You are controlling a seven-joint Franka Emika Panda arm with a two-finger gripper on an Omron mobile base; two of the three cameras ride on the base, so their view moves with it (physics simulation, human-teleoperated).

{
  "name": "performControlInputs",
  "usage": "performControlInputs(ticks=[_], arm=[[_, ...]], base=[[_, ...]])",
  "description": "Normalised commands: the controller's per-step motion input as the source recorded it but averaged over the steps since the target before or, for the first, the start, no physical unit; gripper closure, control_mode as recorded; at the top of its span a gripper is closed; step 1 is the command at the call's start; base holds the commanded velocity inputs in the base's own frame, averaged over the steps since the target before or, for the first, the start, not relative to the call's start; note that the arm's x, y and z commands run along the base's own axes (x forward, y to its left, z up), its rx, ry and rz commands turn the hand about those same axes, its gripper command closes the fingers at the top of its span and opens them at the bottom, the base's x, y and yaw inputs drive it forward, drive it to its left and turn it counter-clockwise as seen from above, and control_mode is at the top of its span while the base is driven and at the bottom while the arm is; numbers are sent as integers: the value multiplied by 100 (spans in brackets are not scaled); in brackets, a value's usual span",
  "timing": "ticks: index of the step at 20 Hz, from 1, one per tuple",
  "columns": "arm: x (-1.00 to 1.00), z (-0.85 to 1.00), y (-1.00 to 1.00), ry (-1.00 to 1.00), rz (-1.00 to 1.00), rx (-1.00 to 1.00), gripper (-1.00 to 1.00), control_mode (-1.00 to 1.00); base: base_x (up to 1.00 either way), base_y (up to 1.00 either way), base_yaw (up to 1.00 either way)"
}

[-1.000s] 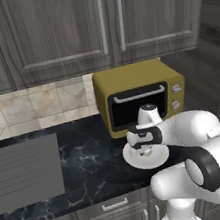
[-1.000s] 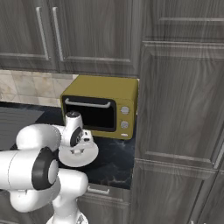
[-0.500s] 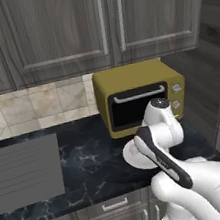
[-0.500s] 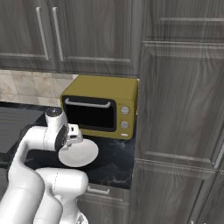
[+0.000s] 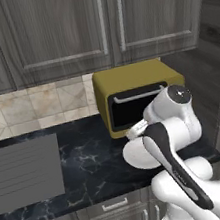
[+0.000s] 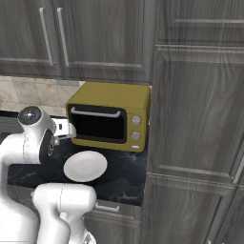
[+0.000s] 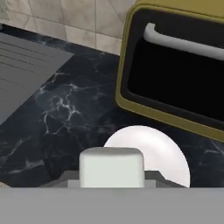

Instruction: Pick up the marshmallow and place it in the cup of hot chocolate on the dining counter.

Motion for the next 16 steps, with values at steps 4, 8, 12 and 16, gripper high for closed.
performControlInputs(ticks=[4, 8, 12, 16], arm=[[-33, 67, 0, -44, 0, 28, 100, -100], [-29, 45, 3, -45, 0, 25, 100, -100], [-38, 28, 4, -49, 0, 15, 100, -100], [-43, 4, 0, -47, -2, 17, 100, -100]], base=[[0, 0, 0], [0, 0, 0], [0, 0, 0], [0, 0, 0]])
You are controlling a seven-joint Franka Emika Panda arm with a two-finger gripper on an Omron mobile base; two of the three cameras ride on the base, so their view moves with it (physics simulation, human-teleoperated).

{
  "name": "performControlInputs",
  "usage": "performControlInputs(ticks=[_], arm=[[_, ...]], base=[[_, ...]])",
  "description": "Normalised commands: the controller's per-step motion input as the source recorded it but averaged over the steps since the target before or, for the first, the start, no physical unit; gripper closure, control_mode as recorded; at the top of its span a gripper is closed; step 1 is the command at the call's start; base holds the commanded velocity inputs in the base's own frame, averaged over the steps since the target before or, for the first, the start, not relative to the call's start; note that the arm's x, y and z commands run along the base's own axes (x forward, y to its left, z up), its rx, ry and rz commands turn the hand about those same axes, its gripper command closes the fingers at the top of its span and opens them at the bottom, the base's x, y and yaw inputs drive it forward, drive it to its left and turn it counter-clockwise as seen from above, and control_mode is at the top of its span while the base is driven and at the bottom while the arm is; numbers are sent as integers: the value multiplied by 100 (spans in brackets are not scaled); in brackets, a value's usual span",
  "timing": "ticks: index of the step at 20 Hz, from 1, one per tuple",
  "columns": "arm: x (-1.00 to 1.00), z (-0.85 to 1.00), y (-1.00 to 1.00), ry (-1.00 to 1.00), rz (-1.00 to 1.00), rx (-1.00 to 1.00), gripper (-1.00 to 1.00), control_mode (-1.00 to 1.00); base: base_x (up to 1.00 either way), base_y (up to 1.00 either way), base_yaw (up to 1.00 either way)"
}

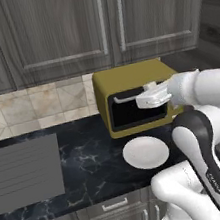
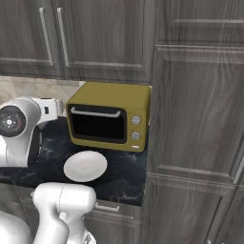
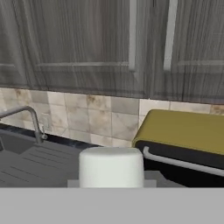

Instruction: Pick up the marshmallow and place it in the cup of hot chocolate on the dining counter.

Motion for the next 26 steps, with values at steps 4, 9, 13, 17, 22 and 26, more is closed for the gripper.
performControlInputs(ticks=[4, 9, 13, 17, 22, 26], arm=[[-46, 0, -17, -18, 0, 10, 100, -100], [-86, 0, -44, -17, 11, 7, 100, -100], [-99, -4, -50, -30, 9, 8, 100, -100], [-97, -12, -3, -42, 4, 2, 100, -100], [-26, -12, 25, -34, 0, 1, 100, -100], [0, -13, 12, -27, 0, 0, 100, -100]], base=[[0, 0, 0], [0, 0, 0], [0, 0, 0], [0, 0, 0], [0, 0, 0], [0, 0, 0]])
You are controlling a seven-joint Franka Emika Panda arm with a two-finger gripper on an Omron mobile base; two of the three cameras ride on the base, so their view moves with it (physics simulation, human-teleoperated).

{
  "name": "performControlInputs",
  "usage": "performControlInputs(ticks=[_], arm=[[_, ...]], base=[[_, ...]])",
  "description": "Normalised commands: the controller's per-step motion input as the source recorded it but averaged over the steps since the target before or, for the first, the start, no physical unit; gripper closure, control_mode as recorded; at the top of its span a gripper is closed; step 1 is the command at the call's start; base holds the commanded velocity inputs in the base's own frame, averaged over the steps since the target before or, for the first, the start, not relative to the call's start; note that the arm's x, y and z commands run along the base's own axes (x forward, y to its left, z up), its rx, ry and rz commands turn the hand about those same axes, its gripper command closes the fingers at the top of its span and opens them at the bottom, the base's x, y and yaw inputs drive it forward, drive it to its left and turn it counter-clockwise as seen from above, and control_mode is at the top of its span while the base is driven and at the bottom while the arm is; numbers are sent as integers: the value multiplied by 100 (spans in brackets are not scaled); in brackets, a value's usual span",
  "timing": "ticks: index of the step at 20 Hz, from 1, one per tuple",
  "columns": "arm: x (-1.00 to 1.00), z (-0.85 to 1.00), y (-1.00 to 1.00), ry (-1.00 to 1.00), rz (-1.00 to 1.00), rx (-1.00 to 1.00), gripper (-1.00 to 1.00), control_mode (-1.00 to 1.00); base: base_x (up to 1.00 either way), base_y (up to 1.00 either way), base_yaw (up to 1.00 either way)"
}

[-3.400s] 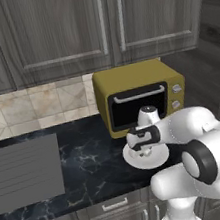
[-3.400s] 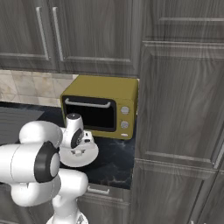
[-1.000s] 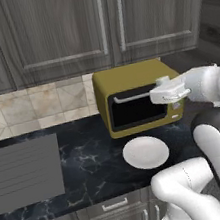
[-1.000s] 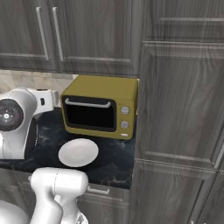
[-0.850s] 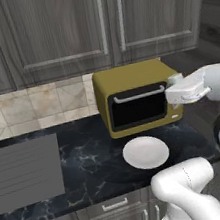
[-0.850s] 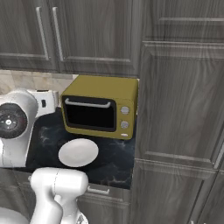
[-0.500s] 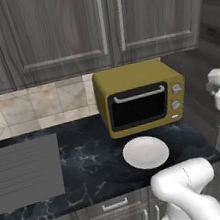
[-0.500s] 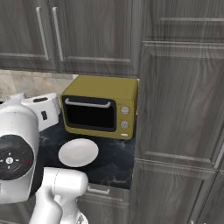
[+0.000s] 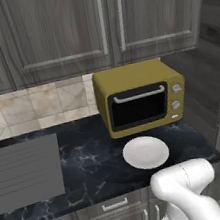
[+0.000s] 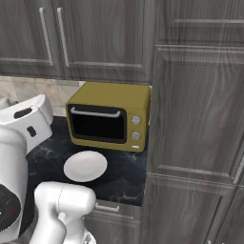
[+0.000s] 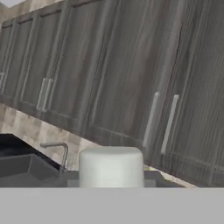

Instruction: Pick up the marshmallow and place it in the cup of hot chocolate on the dining counter.

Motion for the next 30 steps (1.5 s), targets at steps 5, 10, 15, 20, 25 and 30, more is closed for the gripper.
performControlInputs(ticks=[5, 10, 15, 20, 25, 30], arm=[[0, -8, 27, -22, 1, 0, 100, -100], [0, -4, 16, -5, 0, 0, 100, 100], [0, 0, 0, 0, 0, 0, 100, 100], [0, 0, 0, 0, 0, 0, 100, 100], [0, 0, 0, 0, 0, 0, 100, 100], [0, 0, 0, 0, 0, 0, 100, 100]], base=[[0, 0, 0], [-3, 31, 5], [-63, 86, 21], [-100, 100, 16], [-92, 100, 39], [-42, 100, 64]])
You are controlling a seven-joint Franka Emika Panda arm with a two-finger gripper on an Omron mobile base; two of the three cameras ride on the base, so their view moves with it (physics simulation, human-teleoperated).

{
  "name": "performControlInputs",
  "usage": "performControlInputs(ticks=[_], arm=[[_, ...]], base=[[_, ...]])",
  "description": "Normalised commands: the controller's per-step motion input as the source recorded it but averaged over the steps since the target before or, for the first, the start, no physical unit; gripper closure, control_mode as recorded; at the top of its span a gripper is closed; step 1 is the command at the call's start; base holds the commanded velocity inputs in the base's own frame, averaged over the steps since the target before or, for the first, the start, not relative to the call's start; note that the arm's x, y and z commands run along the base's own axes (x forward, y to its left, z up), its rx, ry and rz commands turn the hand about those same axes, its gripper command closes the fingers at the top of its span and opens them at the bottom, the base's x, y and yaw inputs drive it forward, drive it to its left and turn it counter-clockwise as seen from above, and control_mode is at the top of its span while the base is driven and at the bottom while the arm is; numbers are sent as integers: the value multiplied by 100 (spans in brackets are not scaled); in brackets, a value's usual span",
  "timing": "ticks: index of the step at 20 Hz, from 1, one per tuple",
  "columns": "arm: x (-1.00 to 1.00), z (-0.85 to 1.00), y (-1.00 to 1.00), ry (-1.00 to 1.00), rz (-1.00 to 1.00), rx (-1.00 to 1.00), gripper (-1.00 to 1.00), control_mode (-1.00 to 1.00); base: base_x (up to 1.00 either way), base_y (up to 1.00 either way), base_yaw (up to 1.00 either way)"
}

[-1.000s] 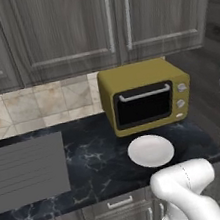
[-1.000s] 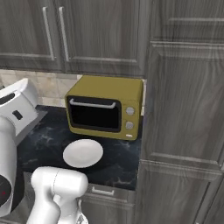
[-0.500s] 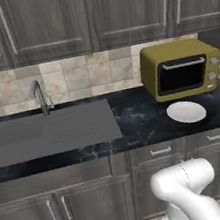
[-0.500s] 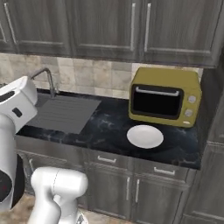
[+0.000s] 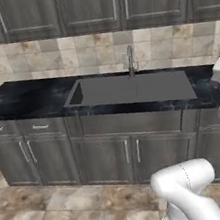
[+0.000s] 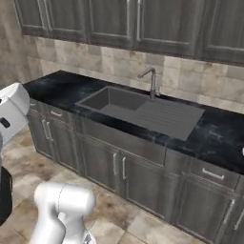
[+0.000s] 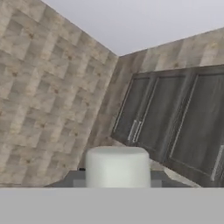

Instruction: Pick up the marshmallow and place it in the cup of hot chocolate on the dining counter.

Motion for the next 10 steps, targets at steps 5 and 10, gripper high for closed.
performControlInputs(ticks=[5, 10], arm=[[0, 0, 0, 0, 0, 0, 100, 100], [0, 0, 0, 0, 0, 0, 100, 100]], base=[[-3, 31, 98], [0, 0, 100]])
